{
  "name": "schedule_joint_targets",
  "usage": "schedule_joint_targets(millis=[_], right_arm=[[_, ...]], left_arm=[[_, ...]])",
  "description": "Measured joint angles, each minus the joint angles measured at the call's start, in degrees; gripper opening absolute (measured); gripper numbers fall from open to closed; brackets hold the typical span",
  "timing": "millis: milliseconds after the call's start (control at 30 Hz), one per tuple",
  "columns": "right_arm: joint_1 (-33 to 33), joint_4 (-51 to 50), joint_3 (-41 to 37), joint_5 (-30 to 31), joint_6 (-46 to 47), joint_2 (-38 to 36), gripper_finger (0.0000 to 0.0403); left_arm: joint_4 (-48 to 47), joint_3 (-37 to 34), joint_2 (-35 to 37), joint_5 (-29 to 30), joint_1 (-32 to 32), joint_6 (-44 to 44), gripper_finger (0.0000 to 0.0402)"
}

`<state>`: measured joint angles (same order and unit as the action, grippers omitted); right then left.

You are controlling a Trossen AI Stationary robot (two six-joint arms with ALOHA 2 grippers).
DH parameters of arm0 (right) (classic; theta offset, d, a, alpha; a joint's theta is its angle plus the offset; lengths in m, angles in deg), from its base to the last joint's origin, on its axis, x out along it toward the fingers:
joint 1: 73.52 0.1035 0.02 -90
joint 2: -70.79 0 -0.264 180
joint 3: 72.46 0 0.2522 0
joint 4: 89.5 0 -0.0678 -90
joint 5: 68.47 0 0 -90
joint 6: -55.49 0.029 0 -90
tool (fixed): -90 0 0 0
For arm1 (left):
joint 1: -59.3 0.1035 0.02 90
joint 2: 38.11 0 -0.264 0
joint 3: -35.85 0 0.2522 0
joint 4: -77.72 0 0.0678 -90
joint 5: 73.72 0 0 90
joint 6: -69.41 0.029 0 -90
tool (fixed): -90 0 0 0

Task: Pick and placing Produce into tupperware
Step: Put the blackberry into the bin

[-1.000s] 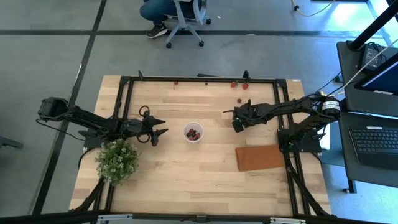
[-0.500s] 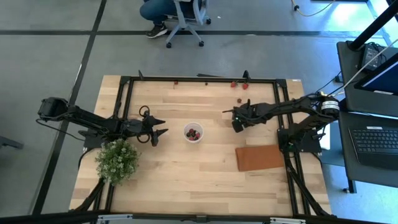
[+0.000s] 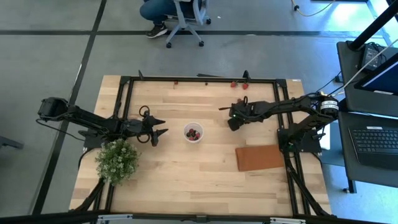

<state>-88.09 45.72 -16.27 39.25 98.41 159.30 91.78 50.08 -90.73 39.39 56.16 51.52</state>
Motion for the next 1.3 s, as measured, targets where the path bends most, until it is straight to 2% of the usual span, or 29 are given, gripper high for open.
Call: schedule_joint_targets(millis=[233,400,567,867,1033,1300], right_arm=[[0.0,0.6,1.6,2.4,3.4,-0.1,0.0243],[0.0,3.0,1.7,3.6,3.9,-0.1,0.0284],[0.0,4.7,1.7,5.2,9.2,0.0,0.0287],[-1.3,5.2,1.3,6.6,9.3,0.7,0.0273],[-2.5,7.6,1.2,3.6,8.7,3.7,0.0272],[-2.5,8.2,1.6,2.0,8.1,8.4,0.0271]], left_arm=[[0.0,0.0,0.0,0.0,0.0,0.0,0.0215],[0.0,0.0,0.0,0.0,0.0,0.0,0.0215],[0.0,0.0,0.0,0.0,0.0,-0.1,0.0215],[0.0,0.0,0.0,0.0,0.0,-0.1,0.0215],[0.0,0.0,0.0,0.0,0.0,-0.1,0.0215],[0.0,0.0,0.0,0.0,0.0,-1.5,0.0215]])
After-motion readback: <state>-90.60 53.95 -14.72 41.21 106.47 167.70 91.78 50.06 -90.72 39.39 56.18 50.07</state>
